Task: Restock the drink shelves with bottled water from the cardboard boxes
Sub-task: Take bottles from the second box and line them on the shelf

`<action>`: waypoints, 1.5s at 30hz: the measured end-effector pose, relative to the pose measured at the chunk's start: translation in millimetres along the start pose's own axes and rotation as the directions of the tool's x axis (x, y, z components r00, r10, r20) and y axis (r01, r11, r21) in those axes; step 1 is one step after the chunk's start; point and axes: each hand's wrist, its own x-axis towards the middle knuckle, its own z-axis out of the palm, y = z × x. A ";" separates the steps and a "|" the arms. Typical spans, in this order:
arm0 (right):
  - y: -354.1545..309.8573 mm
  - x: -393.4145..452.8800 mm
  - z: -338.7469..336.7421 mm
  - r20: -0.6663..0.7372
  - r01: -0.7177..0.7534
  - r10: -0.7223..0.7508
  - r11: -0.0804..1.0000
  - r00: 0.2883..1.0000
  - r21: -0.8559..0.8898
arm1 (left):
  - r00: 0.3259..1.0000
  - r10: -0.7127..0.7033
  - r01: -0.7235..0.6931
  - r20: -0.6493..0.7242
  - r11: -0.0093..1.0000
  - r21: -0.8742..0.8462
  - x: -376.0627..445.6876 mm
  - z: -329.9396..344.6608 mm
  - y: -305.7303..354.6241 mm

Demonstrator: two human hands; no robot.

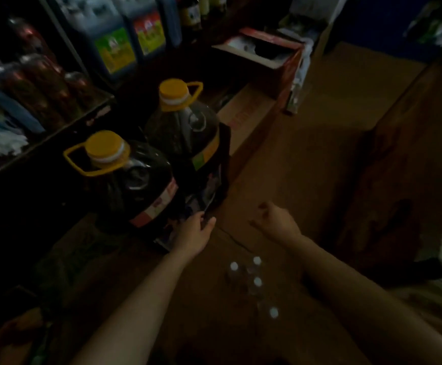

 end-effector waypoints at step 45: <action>183.2 119.9 233.2 -0.105 0.011 0.040 0.899 0.994 0.438 | 0.970 0.231 -0.172 0.076 0.873 -0.455 161.5 236.4 -184.0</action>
